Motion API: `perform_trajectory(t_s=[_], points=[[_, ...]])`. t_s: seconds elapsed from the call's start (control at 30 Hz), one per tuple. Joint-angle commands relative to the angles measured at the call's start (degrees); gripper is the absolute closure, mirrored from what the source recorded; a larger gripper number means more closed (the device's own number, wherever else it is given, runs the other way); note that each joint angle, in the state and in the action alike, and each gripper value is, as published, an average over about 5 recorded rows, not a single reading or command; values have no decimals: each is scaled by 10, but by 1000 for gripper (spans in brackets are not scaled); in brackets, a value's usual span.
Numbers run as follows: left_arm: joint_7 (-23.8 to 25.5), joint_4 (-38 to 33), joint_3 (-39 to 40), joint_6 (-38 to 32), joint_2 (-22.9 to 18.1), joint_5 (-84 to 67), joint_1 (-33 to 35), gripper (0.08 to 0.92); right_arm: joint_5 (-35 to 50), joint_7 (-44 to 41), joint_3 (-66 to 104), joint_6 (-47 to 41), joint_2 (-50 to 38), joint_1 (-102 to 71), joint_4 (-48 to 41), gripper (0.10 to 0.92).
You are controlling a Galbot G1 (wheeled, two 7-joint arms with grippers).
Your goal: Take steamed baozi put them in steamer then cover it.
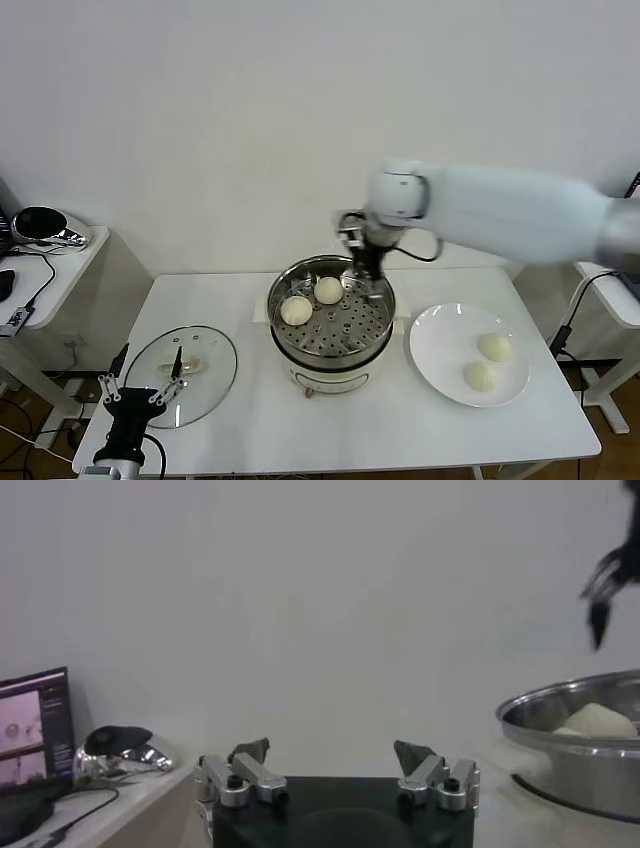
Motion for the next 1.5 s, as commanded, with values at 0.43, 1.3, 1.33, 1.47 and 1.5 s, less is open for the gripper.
perform_trajectory(t_s=[0.43,1.3,1.33,1.47,1.5], points=[[0,2,4,-1,-10,16,12,177,-256,-68,108,172,-317,-195,76,203],[0,2,-17,-1,-16,17,27,177,-336,-13,370,189,-230,-529,-66,203],[0,2,-18,-1,-16,17,27,177,-337,-11,372,190,-225,-531,-72,203],[0,2,-20,-1,-17,16,27,177,-338,-8,375,189,-210,-532,-86,203],[0,2,-20,-1,-17,16,27,177,-338,-7,375,188,-207,-532,-88,203]])
